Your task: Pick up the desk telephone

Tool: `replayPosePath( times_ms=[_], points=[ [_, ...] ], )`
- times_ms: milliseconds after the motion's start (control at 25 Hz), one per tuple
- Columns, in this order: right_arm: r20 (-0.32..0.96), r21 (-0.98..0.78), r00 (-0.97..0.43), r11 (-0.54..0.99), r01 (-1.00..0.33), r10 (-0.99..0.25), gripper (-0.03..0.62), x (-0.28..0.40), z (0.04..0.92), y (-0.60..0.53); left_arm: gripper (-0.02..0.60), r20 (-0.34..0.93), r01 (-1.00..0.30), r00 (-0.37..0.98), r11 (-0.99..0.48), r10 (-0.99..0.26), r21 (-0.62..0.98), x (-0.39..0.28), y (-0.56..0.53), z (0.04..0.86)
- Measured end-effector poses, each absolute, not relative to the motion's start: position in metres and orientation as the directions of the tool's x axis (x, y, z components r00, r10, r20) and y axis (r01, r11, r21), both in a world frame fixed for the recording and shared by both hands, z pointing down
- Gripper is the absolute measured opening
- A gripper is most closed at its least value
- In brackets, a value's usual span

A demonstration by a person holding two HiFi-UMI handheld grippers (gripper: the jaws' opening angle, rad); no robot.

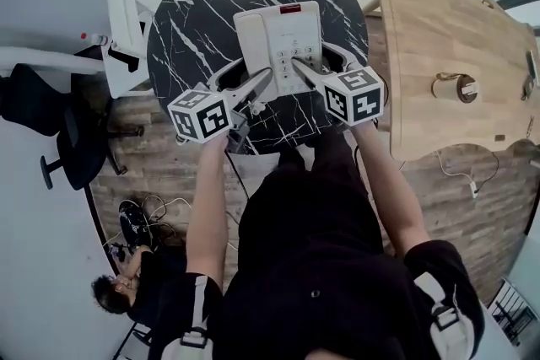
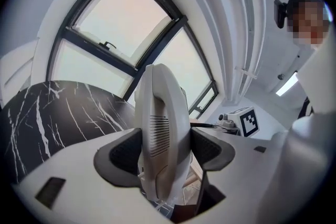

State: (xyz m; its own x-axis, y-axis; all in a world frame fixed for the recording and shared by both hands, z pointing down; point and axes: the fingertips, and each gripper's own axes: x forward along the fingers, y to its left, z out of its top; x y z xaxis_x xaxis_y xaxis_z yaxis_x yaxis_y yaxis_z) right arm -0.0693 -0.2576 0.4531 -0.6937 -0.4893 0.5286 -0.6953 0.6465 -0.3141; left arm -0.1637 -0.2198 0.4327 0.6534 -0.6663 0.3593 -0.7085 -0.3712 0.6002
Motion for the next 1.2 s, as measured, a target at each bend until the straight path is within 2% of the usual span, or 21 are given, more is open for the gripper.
replayPosePath(
  times_ms=[720,1200],
  points=[
    [0.315,-0.163,-0.738,0.732,-0.662,-0.597,0.296,-0.083,0.321,-0.274,0.31,0.211,-0.759,0.611,-0.489,-0.763,0.43,-0.175,-0.229,0.307],
    [0.294,-0.117,-0.726,0.73,-0.673,-0.622,0.296,-0.078,0.303,-0.272,0.31,0.181,-0.754,0.618,-0.512,-0.765,0.412,-0.17,-0.229,0.292]
  ],
)
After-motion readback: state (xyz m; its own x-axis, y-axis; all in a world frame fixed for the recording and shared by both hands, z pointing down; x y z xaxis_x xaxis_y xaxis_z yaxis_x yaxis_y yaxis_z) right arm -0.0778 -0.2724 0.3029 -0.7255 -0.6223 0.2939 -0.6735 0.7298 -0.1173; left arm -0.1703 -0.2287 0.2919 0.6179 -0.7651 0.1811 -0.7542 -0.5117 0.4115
